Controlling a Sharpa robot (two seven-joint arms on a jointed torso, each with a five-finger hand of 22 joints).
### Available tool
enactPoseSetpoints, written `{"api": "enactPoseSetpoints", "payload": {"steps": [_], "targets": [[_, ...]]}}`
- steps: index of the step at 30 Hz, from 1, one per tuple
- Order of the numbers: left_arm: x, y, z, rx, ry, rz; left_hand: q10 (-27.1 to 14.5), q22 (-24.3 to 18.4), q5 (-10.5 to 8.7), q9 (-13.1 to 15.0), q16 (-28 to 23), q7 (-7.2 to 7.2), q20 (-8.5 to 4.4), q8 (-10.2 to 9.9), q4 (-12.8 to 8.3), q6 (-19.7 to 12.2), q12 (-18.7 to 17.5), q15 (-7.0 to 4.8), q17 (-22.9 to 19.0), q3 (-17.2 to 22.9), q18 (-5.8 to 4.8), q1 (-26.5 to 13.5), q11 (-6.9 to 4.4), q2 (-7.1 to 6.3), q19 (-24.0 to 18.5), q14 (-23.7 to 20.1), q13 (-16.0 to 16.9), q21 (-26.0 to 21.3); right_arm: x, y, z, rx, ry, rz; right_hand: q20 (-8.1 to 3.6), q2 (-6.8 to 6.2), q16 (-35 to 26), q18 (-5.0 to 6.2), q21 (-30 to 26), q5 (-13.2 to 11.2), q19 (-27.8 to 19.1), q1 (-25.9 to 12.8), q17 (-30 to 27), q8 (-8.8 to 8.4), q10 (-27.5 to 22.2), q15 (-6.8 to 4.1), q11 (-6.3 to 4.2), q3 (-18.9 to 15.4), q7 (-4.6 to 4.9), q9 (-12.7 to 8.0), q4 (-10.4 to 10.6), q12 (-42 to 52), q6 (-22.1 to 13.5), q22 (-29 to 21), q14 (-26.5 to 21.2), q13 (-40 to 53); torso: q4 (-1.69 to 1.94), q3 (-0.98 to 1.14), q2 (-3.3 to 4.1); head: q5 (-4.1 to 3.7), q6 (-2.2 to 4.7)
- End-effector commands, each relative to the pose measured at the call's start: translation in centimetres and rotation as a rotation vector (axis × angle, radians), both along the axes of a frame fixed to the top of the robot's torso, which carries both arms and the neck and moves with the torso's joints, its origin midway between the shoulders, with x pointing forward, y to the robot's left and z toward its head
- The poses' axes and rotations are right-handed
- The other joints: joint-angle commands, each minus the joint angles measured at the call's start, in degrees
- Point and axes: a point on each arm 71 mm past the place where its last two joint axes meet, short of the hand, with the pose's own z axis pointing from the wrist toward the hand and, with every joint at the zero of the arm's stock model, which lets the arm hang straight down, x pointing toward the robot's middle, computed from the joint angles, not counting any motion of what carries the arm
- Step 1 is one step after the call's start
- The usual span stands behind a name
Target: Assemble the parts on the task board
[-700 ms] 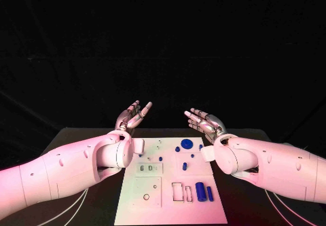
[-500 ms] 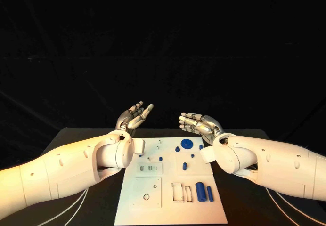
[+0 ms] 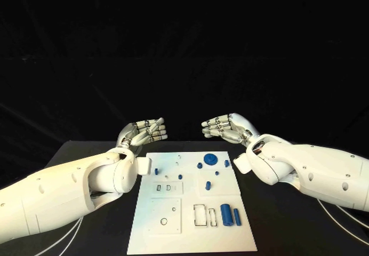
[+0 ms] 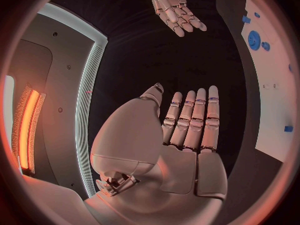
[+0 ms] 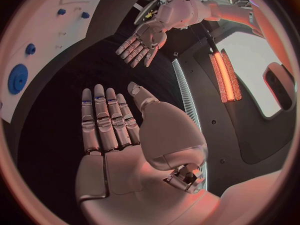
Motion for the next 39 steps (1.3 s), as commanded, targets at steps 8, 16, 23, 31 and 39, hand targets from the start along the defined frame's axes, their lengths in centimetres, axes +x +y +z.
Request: {"api": "enactPoseSetpoints", "payload": {"steps": [8, 16, 23, 31, 39], "targets": [[-1.1, 0.7, 1.9, -0.028, -0.046, -0.108, 8.1, -1.2, 0.05, -0.9, -0.8, 0.05, -1.21, -1.3, -1.7, 5.3, -1.2, -2.14, 0.5, 0.9, 0.84, 2.6, -2.13, -0.75, 4.4, 7.6, 0.3, 0.5, 0.3, 0.5, 1.0, -0.402, -0.14, 0.094, -4.48, -5.46, 1.3, 0.87, 7.2, -1.3, 13.3, -1.1, 1.9, -0.53, 11.7, -4.34, -3.51, 8.1, -2.28, 0.4, -4.7, -1.7, 9.0, 2.1, 13.9, 0.5, 0.29, 0.24, 3.53, -0.42, 0.68], [-2.6, 0.9, 3.9, -0.04, -0.079, -0.19, 10.6, -1.4, 0.04, -0.9, -0.9, -0.57, -1.85, -1.9, -2.3, 6.8, -1.9, -2.84, 1.1, 1.5, 0.8, 3.5, -2.82, -1.74, 5.9, 9.6, 0.3, 0.8, 0.9, 0.8, 1.5, -0.755, -0.248, 0.112, -8.28, -7.79, 6.7, 0.78, 16.4, -1.3, 22.1, -1.4, 6.9, -0.09, 15.1, -7.95, -5.71, 6.7, -4.08, 0.9, -4.9, -1.4, 11.7, 7.1, 24.9, 1.6, 0.64, 0.06, 6.38, -1.14, 1.18], [-3.9, 0.9, 4.9, -0.054, -0.091, -0.227, 10.9, -1.4, 0.02, -1.0, -0.9, -0.63, -1.98, -2.2, -2.5, 7.0, -2.3, -2.98, 1.3, 1.6, 0.8, 3.6, -2.89, -2.14, 6.2, 10.2, 0.2, 0.9, 0.9, 1.6, 1.7, -0.908, -0.339, 0.112, -10.01, -9.2, 15.2, 0.67, 23.2, -1.2, 25.5, -2.3, 14.9, -1.14, 13.3, -9.15, -6.3, 6.3, -4.69, 0.8, -3.8, -2.1, 11.6, 11.6, 29.2, 2.3, 0.97, 0.0, 8.17, -1.58, 1.47], [-4.7, 0.7, 5.8, -0.061, -0.102, -0.249, 10.8, -1.5, -0.02, -1.0, -1.1, -0.56, -1.99, -2.4, -2.4, 7.0, -2.7, -2.92, 1.3, 1.5, 0.76, 3.4, -2.8, -2.37, 6.3, 10.2, 0.2, 0.8, 0.9, 2.5, 1.7, -1.005, -0.397, 0.117, -10.26, -10.0, 38.6, -2.02, 42.3, -0.7, 31.9, -2.3, 35.1, -1.96, 10.7, -9.36, -6.15, 6.8, -4.92, 0.9, -2.1, -1.7, 11.3, 34.4, 29.0, 3.5, 1.22, -0.06, 9.55, -1.83, 1.72], [-4.8, 0.8, 6.3, -0.063, -0.11, -0.249, 10.7, -1.6, -0.02, -1.0, -1.4, -0.47, -1.98, -2.7, -2.3, 6.9, -3.0, -2.83, 1.3, 1.5, 0.73, 3.2, -2.7, -2.46, 6.2, 10.0, 0.1, 0.7, 1.0, 3.0, 1.5, -1.048, -0.41, 0.127, -9.94, -10.6, 51.0, -3.32, 51.0, 0.0, 33.6, -1.8, 47.1, -2.25, 9.4, -9.19, -6.05, 7.7, -4.86, 1.1, -1.0, -1.4, 11.2, 45.8, 28.3, 4.2, 1.46, -0.02, 10.42, -1.95, 1.85]]}}
